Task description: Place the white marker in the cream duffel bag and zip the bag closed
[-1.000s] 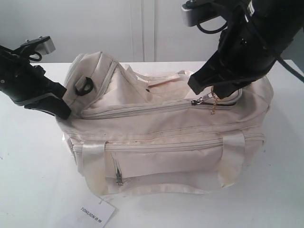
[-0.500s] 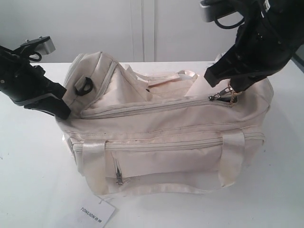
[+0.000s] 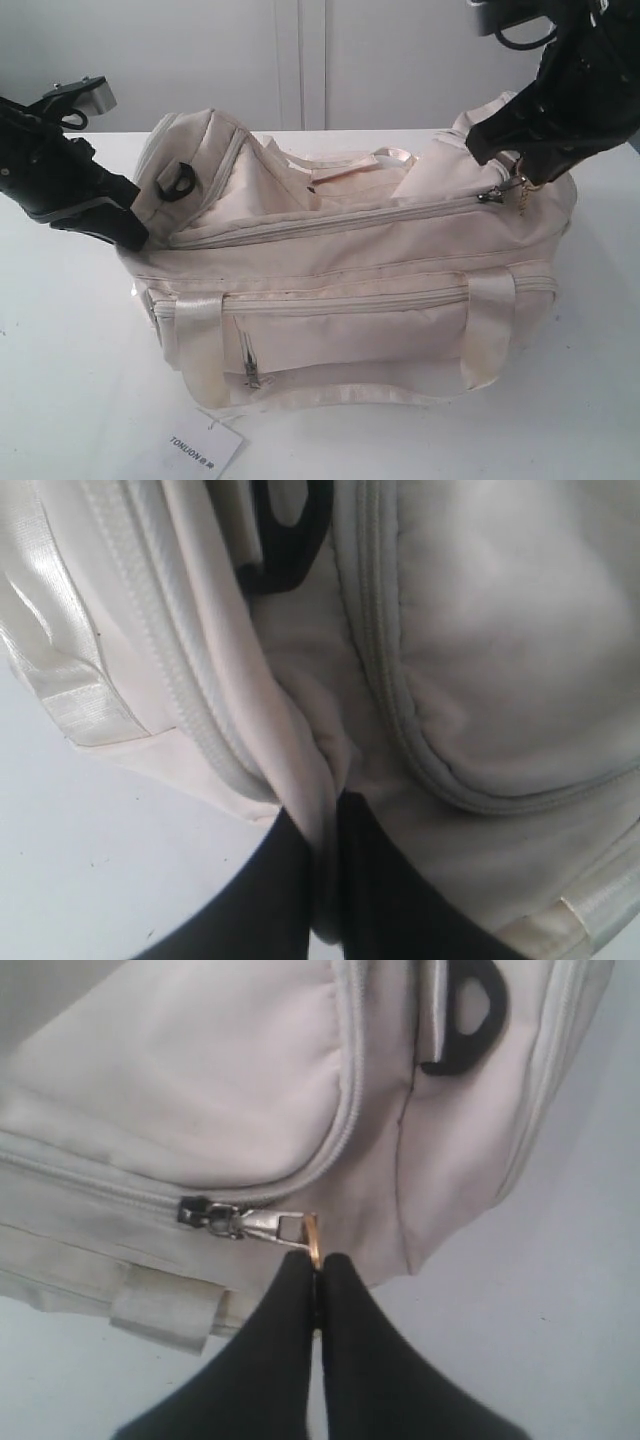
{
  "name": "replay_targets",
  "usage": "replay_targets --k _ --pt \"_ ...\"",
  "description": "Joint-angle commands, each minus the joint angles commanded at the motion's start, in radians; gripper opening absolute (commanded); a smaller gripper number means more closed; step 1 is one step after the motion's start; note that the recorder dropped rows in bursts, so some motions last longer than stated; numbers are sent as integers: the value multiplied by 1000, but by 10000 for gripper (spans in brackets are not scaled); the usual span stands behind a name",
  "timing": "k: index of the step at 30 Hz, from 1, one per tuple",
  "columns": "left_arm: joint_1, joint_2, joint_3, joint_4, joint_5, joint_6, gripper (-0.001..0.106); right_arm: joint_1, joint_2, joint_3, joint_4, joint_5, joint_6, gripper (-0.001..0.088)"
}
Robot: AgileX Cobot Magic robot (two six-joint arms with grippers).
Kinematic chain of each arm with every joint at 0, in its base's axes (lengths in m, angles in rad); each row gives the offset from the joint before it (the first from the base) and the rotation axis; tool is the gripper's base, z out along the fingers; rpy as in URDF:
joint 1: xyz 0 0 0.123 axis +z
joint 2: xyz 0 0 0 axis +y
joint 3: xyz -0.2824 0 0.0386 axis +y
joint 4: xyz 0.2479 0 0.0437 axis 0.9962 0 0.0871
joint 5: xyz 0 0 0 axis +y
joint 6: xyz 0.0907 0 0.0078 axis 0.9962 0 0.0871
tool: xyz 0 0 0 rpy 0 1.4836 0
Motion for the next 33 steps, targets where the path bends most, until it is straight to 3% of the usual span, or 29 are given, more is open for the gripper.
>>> replay_targets --k 6,17,25,33 --pt "0 0 0 0 0 0 0 0 0 0 -44 0 34 0" --pt "0 0 0 0 -7 -2 0 0 0 1 68 0 26 0" --pt "0 -2 0 0 -12 -5 0 0 0 81 71 -8 26 0" --pt "0 -30 0 72 -24 -37 0 0 0 90 80 -37 26 0"
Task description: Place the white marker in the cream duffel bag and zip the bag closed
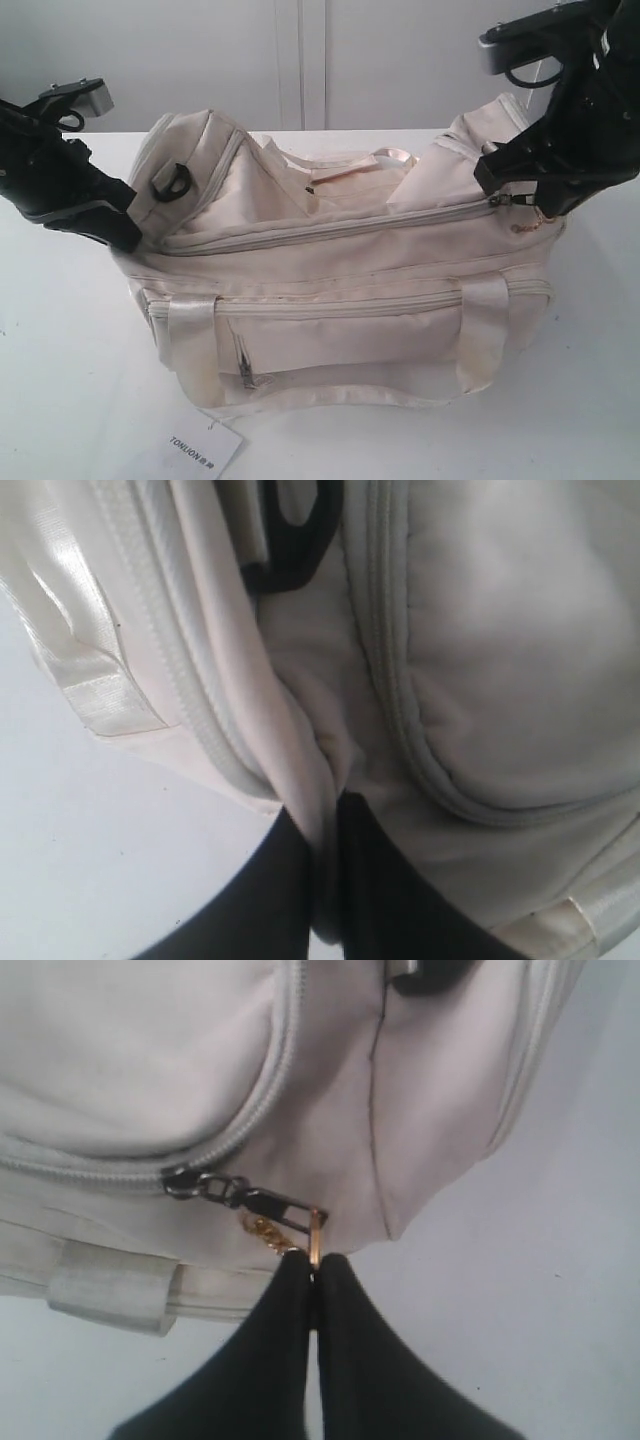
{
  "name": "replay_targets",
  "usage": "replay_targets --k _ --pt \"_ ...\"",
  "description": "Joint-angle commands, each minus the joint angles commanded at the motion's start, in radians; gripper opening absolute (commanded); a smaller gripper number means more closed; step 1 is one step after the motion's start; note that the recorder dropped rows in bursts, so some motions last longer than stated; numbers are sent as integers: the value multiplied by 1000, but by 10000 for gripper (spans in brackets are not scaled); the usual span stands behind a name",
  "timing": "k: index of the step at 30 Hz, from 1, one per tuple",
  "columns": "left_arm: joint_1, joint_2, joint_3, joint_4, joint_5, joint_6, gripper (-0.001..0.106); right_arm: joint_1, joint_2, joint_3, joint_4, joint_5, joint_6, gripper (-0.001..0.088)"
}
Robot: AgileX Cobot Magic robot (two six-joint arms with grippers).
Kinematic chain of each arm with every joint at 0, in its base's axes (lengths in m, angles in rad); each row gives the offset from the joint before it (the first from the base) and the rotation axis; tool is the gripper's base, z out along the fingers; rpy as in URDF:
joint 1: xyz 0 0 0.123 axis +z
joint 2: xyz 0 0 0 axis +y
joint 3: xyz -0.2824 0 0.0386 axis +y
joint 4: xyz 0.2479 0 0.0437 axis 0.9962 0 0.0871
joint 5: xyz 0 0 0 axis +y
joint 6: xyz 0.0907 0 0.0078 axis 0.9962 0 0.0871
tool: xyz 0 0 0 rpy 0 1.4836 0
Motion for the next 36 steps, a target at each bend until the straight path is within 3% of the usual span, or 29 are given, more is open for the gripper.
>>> replay_targets --k 12,14,18,21,30,36 --pt "0 -25 0 8 -18 0 3 0 0 0 79 -22 -49 0" --pt "0 -34 0 8 -20 0 87 0 0 0 79 -26 -49 0" --pt "0 -60 0 8 -19 4 420 0 0 0 79 -39 -49 0" --pt "0 -97 0 10 -17 4 514 0 0 0 79 -42 -36 0" --pt "0 -198 0 6 3 6 510 0 0 0 79 -58 -7 0" --pt "-2 -240 0 -173 62 121 506 0 0 0 79 -69 -8 0"
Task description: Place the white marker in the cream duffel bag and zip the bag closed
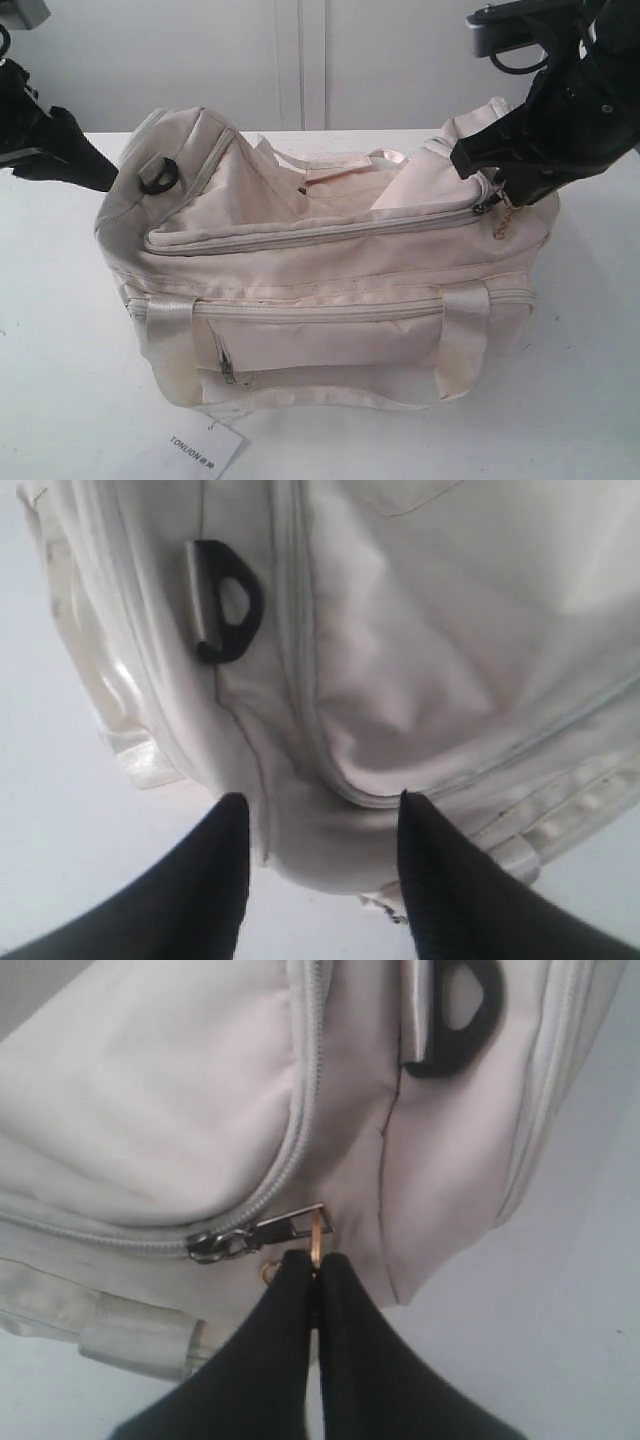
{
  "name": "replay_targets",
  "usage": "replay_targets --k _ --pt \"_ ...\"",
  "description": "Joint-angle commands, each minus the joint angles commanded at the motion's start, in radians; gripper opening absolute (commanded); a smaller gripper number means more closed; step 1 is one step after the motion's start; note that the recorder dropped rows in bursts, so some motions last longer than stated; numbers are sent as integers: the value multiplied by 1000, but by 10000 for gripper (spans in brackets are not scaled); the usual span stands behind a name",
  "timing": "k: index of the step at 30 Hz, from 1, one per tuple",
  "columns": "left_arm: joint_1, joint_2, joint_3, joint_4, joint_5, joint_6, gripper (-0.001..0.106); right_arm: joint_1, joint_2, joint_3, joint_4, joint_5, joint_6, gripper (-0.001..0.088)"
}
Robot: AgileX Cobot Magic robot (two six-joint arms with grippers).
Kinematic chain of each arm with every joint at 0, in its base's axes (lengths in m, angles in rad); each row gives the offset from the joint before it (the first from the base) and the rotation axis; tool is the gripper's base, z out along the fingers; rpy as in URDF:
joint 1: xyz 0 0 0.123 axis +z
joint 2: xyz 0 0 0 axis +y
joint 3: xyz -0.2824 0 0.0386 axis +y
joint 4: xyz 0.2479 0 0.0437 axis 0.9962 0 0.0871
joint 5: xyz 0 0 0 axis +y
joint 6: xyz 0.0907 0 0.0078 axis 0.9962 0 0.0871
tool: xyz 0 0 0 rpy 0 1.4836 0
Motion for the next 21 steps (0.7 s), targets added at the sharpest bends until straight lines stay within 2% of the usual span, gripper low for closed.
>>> replay_targets --k 3,6,16,21 --pt "-4 -9 0 -102 41 77 506 0 0 0 0 -5 0 0" --pt "-34 -10 0 -123 62 98 506 0 0 0 0 -16 0 0" --pt "-229 -10 0 -121 83 180 506 0 0 0 0 -27 0 0" --pt "-319 -10 0 -29 30 183 506 0 0 0 0 -27 0 0"
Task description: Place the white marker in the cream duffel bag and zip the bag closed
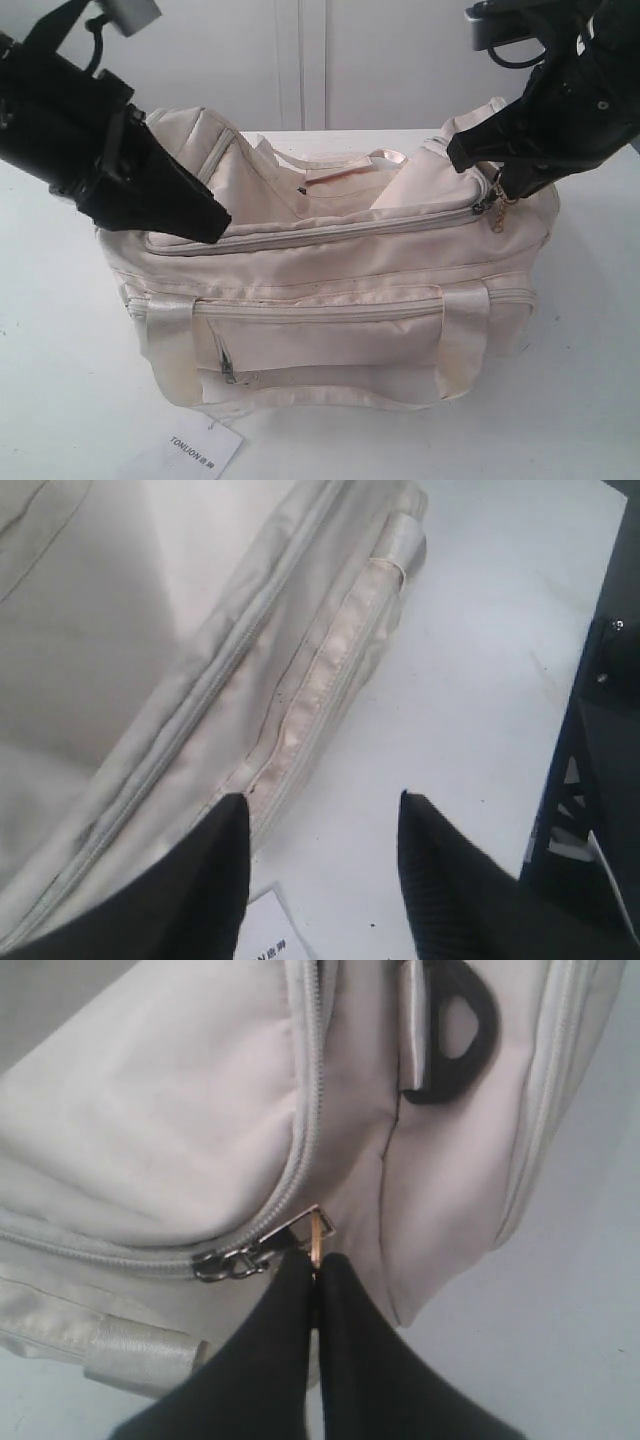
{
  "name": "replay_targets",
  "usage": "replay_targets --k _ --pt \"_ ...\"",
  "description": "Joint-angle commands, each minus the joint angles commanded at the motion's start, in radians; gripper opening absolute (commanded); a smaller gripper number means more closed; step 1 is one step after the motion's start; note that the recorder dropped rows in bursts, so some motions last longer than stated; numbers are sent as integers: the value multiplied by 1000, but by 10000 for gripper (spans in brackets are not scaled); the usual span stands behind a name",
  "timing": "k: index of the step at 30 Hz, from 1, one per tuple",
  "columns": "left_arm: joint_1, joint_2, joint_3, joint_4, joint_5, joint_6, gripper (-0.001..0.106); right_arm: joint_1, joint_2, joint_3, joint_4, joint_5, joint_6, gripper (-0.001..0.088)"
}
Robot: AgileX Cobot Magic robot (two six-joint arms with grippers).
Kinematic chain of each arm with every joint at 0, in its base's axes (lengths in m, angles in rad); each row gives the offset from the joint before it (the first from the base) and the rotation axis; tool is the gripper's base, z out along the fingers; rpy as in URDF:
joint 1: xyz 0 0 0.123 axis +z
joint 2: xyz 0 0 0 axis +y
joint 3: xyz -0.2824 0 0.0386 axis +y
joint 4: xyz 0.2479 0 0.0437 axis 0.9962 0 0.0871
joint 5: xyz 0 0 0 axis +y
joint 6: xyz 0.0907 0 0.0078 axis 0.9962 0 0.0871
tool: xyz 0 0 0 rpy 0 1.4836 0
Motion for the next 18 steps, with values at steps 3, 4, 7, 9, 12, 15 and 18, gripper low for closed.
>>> replay_targets --k 3,4,7,9,12,15,18 --pt "-53 0 0 66 -32 -9 506 0 0 0 0 -2 0 0" --pt "-70 0 0 79 -36 -9 506 0 0 0 0 -2 0 0" --pt "-119 0 0 126 -59 -29 506 0 0 0 0 -2 0 0" --pt "-155 0 0 169 -78 -57 506 0 0 0 0 -2 0 0" --pt "-206 0 0 253 -104 -108 506 0 0 0 0 -2 6 0" --pt "-261 0 0 330 -121 -169 506 0 0 0 0 -2 8 0" --pt "-314 0 0 396 -133 -226 506 0 0 0 0 -2 8 0"
